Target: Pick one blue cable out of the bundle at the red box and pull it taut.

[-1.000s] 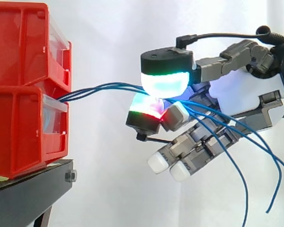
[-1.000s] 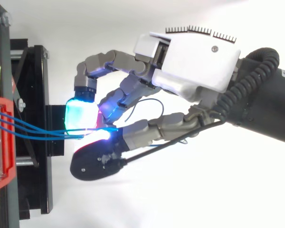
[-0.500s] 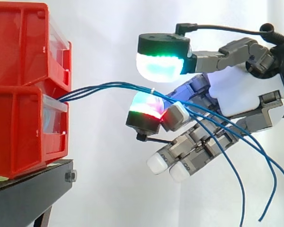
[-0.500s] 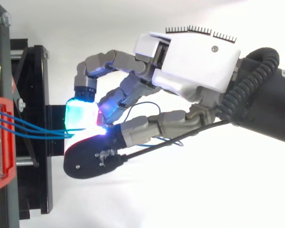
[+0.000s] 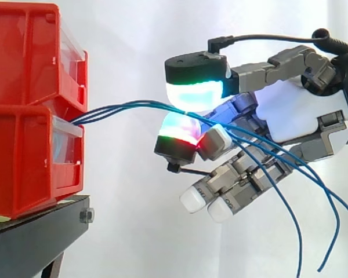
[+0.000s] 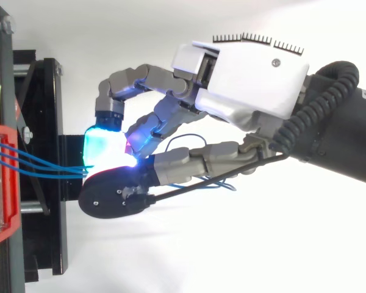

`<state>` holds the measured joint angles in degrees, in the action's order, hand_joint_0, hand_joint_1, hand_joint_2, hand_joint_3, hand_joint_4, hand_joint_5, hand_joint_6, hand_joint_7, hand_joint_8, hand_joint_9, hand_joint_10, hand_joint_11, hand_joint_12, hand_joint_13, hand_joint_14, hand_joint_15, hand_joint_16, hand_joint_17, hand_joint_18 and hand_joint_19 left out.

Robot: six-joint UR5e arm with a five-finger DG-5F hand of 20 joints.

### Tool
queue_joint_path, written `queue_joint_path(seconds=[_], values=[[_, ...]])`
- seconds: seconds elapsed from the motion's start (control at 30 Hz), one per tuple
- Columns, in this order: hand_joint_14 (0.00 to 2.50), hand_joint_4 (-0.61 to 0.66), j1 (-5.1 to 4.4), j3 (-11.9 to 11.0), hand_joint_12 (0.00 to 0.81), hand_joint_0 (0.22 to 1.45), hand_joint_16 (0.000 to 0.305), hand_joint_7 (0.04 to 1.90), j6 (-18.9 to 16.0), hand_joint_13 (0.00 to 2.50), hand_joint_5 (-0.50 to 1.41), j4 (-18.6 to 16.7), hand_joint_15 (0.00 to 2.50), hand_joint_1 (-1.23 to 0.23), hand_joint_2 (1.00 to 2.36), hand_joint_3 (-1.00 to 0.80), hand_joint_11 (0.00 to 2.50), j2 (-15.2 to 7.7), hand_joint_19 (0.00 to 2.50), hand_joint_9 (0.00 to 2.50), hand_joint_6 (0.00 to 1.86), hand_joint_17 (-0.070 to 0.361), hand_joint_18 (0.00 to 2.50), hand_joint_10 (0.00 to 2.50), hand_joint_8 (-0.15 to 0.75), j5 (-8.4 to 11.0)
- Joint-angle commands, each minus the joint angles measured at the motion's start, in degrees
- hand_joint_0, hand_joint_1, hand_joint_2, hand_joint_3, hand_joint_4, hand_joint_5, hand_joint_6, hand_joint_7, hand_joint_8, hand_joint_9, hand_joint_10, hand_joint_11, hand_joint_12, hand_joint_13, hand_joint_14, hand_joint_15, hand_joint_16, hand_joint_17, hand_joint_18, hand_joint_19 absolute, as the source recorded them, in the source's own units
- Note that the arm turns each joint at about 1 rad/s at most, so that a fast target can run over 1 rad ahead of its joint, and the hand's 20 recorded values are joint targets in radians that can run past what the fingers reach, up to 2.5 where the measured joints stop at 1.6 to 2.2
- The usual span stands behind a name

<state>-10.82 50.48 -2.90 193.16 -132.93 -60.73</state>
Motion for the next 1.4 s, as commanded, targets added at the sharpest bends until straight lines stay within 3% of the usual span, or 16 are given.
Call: queue_joint_path(seconds=[0.0, 1.03, 1.2, 1.27, 1.37], values=[[0.01, 0.2, 0.01, -0.03, 0.432, 0.63, 0.058, 1.39, 0.0, 0.68, -0.18, -0.06, 0.35, -0.82, 1.02, -0.25, 1.13, 0.04, 0.34, 0.97, 0.89, 0.131, 0.61, 0.02, 0.307, 0.0], [0.01, 0.15, 0.01, -0.03, 0.419, 0.74, 0.058, 1.33, 0.0, 0.65, -0.22, -0.06, 0.32, -0.96, 1.01, -0.35, 1.08, 0.04, 0.24, 0.85, 0.9, 0.13, 0.64, 0.02, 0.282, 0.0], [0.01, 0.14, 0.01, -0.03, 0.418, 0.72, 0.057, 1.3, 0.0, 0.61, -0.24, 0.03, 0.29, -0.98, 1.01, -0.4, 1.05, 0.04, 0.22, 0.78, 0.91, 0.129, 0.61, 0.02, 0.278, 0.0], [0.01, 0.14, 0.01, -0.03, 0.418, 0.68, 0.057, 1.3, 0.0, 0.6, -0.25, 0.03, 0.29, -0.99, 1.0, -0.5, 1.06, 0.04, 0.24, 0.77, 0.91, 0.129, 0.6, 0.02, 0.279, 0.0], [0.01, 0.17, 0.01, 0.06, 0.419, 0.62, 0.058, 1.29, 0.0, 0.6, -0.24, 0.03, 0.31, -0.96, 1.0, -0.5, 1.06, -0.04, 0.26, 0.79, 0.9, 0.13, 0.61, 0.02, 0.286, 0.0]])
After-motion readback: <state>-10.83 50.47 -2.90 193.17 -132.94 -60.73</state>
